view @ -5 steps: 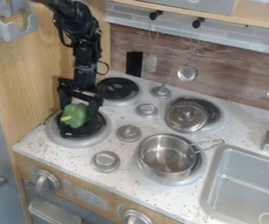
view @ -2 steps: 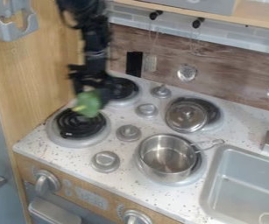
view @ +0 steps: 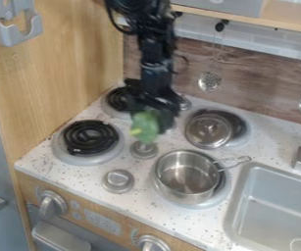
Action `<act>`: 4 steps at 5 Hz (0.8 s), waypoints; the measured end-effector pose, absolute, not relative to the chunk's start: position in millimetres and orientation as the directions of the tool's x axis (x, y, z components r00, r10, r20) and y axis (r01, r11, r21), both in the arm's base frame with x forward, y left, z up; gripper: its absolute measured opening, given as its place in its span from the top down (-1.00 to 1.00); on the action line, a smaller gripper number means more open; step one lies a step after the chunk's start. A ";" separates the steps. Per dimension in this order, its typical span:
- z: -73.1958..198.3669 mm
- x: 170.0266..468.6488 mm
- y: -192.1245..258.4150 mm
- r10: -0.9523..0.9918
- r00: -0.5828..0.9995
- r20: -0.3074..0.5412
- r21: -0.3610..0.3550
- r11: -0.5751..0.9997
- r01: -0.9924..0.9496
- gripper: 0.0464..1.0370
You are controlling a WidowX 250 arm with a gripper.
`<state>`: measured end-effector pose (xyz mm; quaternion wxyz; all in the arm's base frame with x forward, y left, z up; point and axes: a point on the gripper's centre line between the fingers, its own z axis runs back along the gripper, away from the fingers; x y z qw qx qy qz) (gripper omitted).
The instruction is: Put the green bellpepper in the silver pot
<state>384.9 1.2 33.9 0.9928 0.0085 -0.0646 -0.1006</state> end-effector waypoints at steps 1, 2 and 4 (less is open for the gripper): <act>30.4 380.4 -18.6 -0.261 0.958 0.119 0.001 0.965 0.262 -0.55; 25.0 377.1 -33.0 -0.315 0.944 0.099 -0.005 0.948 0.317 -0.55; 4.3 369.8 -55.1 -0.374 0.927 0.013 -0.050 0.926 0.374 -0.55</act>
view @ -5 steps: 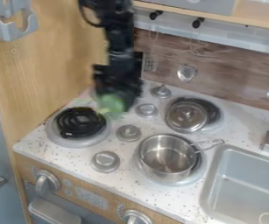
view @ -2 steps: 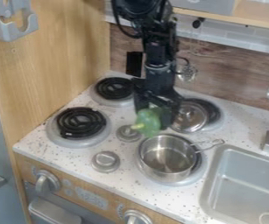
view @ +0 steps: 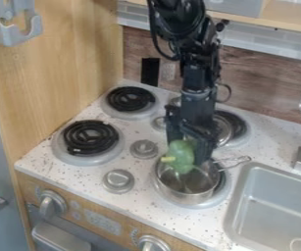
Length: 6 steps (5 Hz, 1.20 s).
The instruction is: Put the green bellpepper in the silver pot
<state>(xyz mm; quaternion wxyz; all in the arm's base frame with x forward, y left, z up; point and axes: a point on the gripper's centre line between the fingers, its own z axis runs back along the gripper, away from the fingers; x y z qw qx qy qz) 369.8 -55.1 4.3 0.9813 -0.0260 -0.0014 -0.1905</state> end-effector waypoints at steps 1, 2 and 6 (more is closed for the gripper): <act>1.8 365.7 -55.3 -0.366 0.930 -0.016 -0.059 0.929 0.365 -0.70; 1.8 366.0 -55.5 -0.343 0.939 -0.016 -0.059 0.938 0.341 -0.98; 43.3 347.0 -26.6 -0.132 0.988 0.082 0.047 0.991 0.129 -0.92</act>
